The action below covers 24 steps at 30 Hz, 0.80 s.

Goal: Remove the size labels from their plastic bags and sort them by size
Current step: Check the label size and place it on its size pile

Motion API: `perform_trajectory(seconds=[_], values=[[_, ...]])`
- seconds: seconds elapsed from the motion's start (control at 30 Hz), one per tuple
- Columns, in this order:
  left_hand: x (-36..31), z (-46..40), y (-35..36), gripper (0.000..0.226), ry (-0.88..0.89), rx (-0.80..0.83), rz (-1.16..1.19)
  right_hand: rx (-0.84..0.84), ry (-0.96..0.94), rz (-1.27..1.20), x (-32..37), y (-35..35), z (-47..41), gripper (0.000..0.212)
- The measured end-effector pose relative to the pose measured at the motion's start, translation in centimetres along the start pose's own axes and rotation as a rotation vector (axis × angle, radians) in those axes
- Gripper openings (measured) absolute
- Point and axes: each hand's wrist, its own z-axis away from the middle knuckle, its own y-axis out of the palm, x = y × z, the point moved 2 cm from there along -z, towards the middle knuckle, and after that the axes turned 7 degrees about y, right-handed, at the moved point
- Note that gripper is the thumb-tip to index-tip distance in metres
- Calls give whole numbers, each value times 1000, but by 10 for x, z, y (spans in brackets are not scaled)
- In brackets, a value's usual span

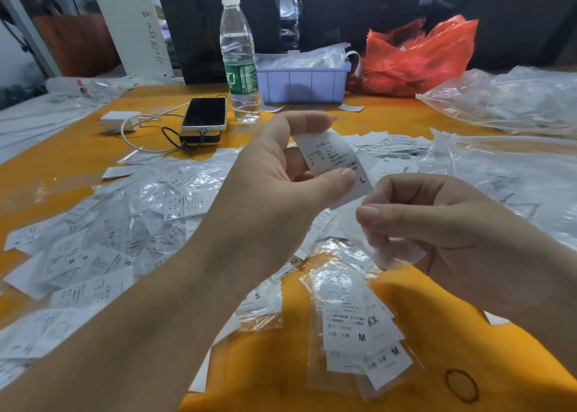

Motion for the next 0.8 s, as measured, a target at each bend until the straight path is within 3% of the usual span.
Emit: perform_trajectory(seconds=[0.23, 0.4, 0.57, 0.8], values=[[0, 0, 0, 50, -37, 44, 39, -84, -94, 149, 0, -1, 2, 20], [-1, 0, 0, 52, -51, 65, 49, -271, -295, 461, 1, 0, 6, 36], [1, -1, 1, 55, -30, 52, 1, -326, -343, 492, 2, 3, 8, 24], [2, 0, 2, 35, 47, 16, 28, -298, -296, 503, 0, 6, 8, 22]])
